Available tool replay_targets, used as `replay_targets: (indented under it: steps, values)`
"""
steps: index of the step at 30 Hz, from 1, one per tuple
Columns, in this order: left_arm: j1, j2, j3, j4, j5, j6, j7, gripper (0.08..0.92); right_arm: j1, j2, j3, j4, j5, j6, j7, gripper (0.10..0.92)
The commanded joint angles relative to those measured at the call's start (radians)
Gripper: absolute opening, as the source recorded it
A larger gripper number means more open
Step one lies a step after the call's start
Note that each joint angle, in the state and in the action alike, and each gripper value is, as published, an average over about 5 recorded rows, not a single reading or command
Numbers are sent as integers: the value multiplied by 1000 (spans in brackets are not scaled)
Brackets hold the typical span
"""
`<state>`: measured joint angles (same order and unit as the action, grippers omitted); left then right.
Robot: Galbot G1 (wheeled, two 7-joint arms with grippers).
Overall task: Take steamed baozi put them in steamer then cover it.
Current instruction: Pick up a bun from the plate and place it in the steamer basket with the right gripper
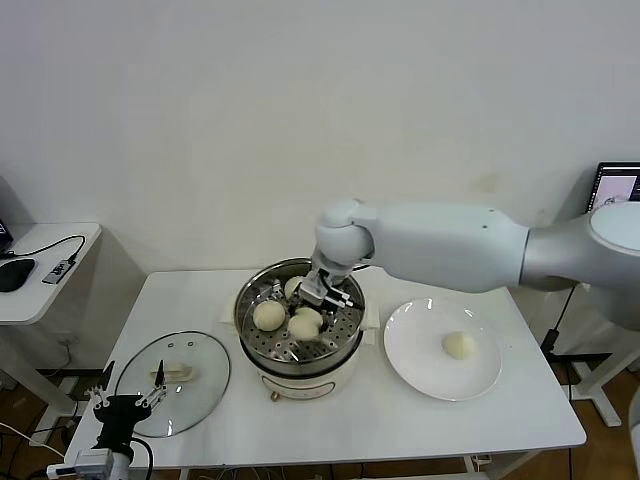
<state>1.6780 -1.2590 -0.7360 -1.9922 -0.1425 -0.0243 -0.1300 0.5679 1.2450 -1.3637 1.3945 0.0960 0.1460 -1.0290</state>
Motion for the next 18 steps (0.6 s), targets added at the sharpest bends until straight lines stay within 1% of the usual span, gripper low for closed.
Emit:
replay_targets:
  steps: [1,11,13,18]
  values:
    - [0,0,-1,2,1,-1,0,823,-13,29,-15,-8,-48,49,3,636]
    - [-4,0,0,9,4,-4,0,823,-32,41,-19,-21,-41,52,10,644]
    - [-4,1,-1,9,5,-4,0,823,-36,38,-15,-20,-51,56,16,672]
    - [-2,2,-9,8,9,-6,-1,823,-10,18,6,-10,-72,64,12,793]
